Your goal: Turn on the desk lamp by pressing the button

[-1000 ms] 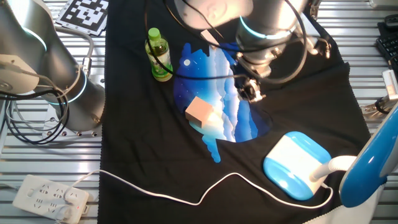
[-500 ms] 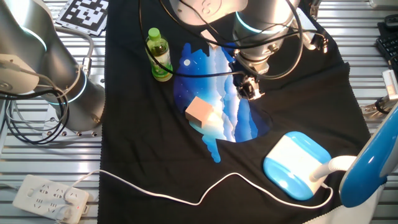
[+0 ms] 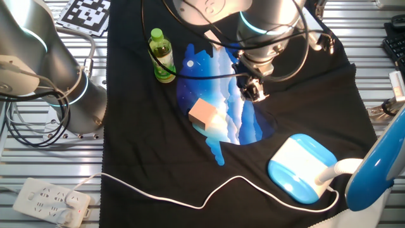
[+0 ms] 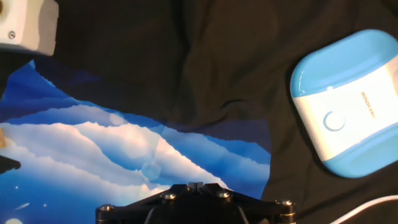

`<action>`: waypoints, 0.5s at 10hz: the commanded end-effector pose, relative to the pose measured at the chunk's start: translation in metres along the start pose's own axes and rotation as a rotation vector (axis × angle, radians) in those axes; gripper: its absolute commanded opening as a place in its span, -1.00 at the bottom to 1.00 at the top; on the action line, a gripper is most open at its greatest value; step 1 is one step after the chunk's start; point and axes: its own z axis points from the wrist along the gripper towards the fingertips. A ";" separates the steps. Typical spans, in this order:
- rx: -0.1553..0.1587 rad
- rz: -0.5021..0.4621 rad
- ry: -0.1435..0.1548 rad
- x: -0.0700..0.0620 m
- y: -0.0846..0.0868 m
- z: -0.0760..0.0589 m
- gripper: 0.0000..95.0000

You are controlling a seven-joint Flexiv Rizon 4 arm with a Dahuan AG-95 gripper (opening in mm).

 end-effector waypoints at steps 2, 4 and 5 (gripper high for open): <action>-0.157 0.054 -0.061 -0.001 0.000 0.001 -1.00; -0.210 0.074 -0.077 -0.001 0.000 0.001 -1.00; -0.206 0.064 -0.077 -0.001 0.000 0.001 -1.00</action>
